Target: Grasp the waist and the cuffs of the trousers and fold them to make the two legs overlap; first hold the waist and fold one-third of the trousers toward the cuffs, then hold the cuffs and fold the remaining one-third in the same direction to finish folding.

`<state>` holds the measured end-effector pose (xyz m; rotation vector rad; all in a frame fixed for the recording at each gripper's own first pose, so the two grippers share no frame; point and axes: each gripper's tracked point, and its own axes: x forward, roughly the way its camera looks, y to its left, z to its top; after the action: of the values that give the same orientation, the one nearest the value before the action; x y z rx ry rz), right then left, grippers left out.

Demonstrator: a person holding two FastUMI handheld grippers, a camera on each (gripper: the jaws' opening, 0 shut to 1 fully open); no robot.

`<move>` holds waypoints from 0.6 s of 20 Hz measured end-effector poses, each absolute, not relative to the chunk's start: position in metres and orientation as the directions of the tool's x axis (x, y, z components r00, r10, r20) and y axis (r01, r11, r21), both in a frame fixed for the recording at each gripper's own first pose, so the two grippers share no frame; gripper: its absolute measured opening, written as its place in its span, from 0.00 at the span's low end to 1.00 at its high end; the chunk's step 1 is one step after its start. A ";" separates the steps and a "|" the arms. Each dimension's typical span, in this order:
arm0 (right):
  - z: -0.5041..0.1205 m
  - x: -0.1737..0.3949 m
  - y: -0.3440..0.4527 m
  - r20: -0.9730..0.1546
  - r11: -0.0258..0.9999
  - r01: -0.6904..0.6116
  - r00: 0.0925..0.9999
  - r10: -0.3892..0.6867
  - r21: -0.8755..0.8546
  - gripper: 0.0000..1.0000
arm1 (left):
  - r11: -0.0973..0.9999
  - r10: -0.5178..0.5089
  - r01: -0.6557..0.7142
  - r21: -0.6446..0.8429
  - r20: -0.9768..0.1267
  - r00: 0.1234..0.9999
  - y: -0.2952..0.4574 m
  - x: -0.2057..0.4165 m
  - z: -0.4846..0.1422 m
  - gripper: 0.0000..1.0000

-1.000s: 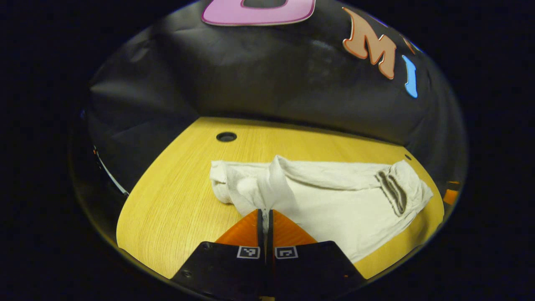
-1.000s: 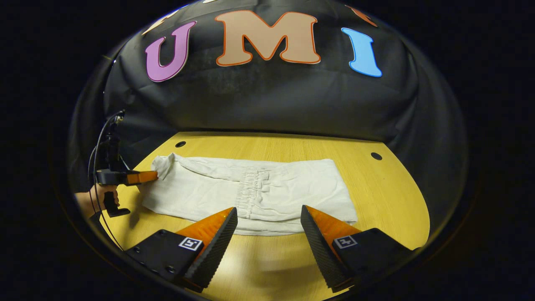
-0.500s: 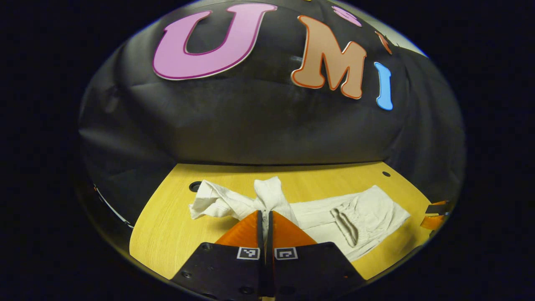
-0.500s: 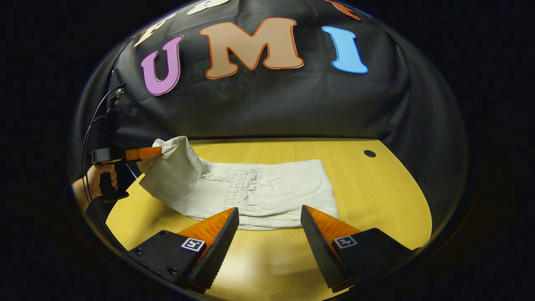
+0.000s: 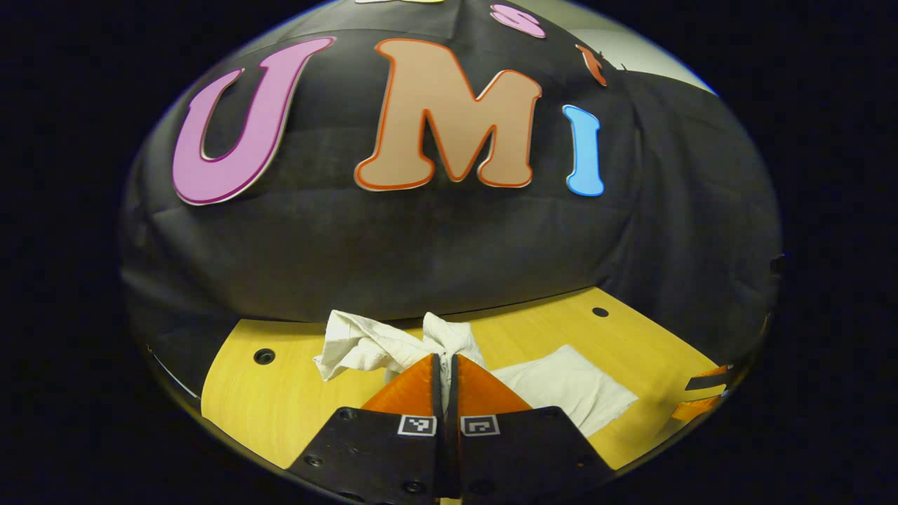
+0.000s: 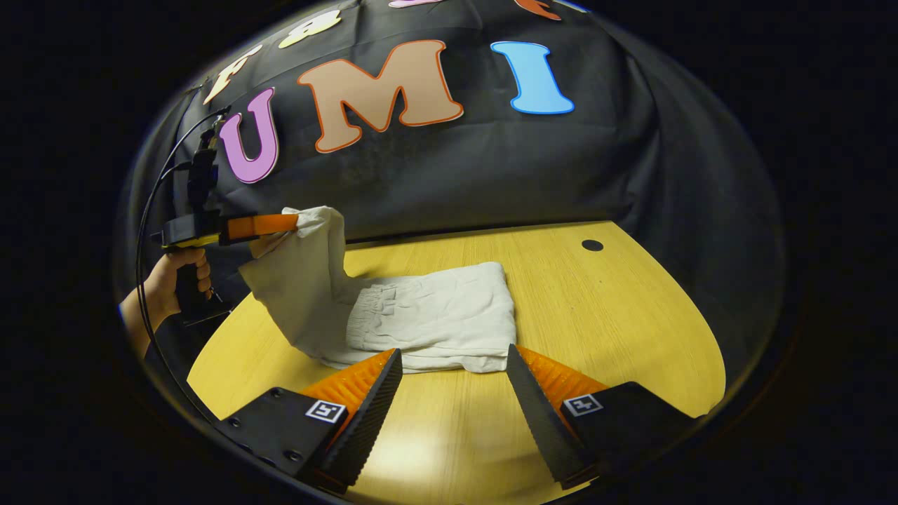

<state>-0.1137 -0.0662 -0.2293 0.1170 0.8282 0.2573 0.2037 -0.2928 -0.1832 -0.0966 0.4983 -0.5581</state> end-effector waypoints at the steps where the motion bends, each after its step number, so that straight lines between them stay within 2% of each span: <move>1: -0.229 -0.115 -0.074 -0.714 0.963 -0.177 0.647 0.269 0.203 0.97 | 0.836 -0.547 0.500 -0.227 -0.422 0.723 -0.308 0.202 -0.180 0.00; 7: -0.234 -0.123 -0.118 -0.726 0.969 -0.149 0.641 0.248 0.199 0.97 | 0.785 -0.618 0.554 -0.277 -0.420 0.665 -0.407 0.188 -0.184 0.00; 12: -0.237 -0.126 -0.146 -0.733 0.971 -0.152 0.636 0.240 0.185 0.97 | 0.771 -0.630 0.555 -0.312 -0.502 0.592 -0.466 0.162 -0.238 0.00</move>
<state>-0.1260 -0.1463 -0.2366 0.1096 0.8525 0.2243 0.1622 -0.4657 -0.2379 -0.1268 0.6332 -0.6912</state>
